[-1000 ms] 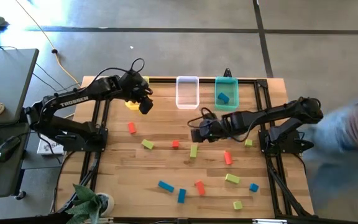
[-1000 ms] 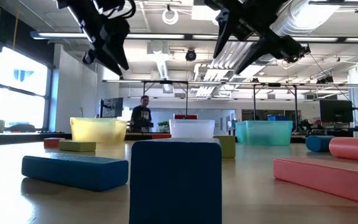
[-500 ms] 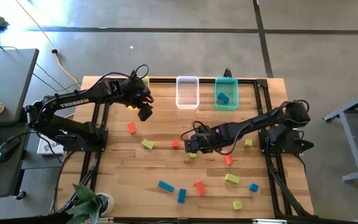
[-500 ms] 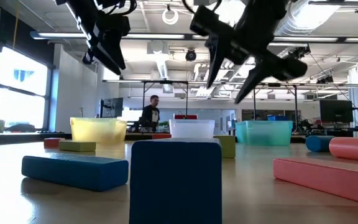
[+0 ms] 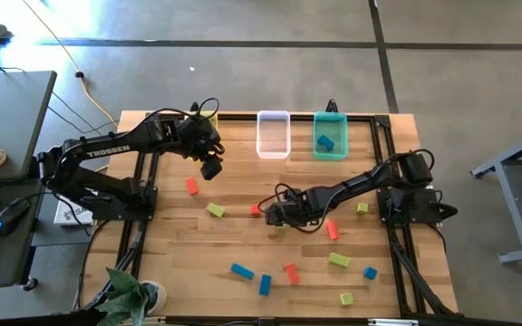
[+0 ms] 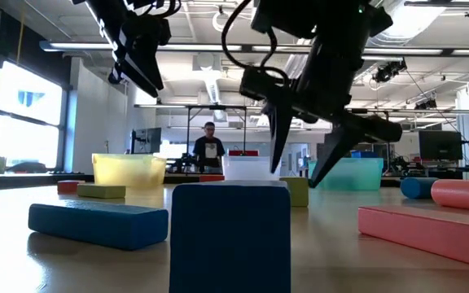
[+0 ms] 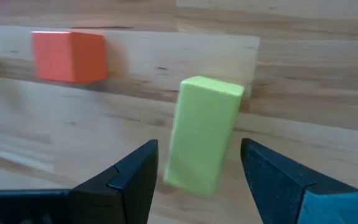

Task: Sort & place blocks by color
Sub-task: Put the green block into the transparent bin, then put the blue block into the green bin

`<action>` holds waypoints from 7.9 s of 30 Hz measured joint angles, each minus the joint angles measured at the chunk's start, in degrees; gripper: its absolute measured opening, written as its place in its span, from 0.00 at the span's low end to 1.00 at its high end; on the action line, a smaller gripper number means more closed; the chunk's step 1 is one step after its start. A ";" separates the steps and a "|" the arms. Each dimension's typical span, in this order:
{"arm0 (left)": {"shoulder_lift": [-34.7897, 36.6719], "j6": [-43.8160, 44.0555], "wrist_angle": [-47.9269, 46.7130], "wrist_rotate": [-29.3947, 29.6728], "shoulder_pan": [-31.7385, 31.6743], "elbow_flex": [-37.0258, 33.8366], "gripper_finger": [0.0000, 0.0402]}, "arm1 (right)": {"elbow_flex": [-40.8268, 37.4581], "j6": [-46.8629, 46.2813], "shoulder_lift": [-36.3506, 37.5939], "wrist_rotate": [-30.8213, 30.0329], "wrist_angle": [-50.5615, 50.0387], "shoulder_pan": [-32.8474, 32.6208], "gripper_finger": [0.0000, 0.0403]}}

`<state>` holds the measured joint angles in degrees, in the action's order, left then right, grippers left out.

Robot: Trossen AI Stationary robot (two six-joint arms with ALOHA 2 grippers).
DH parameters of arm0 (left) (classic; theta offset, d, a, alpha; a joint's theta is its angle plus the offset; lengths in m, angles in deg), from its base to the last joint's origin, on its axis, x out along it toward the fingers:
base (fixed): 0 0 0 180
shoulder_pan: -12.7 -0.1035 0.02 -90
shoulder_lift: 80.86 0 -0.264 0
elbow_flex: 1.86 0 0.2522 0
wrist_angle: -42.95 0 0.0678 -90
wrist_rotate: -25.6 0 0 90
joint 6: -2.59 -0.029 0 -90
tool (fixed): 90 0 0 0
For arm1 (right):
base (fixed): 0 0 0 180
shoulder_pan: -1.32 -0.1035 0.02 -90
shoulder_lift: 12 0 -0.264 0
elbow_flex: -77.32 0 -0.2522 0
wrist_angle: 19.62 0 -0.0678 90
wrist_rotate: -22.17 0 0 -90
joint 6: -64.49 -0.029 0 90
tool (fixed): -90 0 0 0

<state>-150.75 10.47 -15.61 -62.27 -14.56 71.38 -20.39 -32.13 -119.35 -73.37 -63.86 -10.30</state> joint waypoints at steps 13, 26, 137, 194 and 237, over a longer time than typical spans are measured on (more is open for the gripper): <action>-0.02 -0.11 0.02 0.02 -0.02 0.00 0.52 | 0.09 4.32 -2.58 0.59 1.23 0.09 0.26; -0.07 0.94 -0.39 0.02 -0.02 -0.02 0.52 | -0.02 27.51 0.54 4.68 8.48 8.46 0.26; -31.43 4.35 26.86 6.23 51.84 -0.07 0.50 | 0.07 54.20 22.66 -12.40 8.41 15.86 0.57; -24.65 -11.55 26.00 14.62 29.32 -0.05 0.18 | 0.02 56.12 22.64 24.46 5.24 29.63 0.57; -20.44 -19.40 52.09 25.84 14.84 -0.04 0.25 | 0.13 67.26 22.71 20.35 13.92 33.51 0.08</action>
<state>-171.19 -8.93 36.49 -36.43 0.28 71.34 -20.26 35.13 -96.64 -53.02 -49.94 23.21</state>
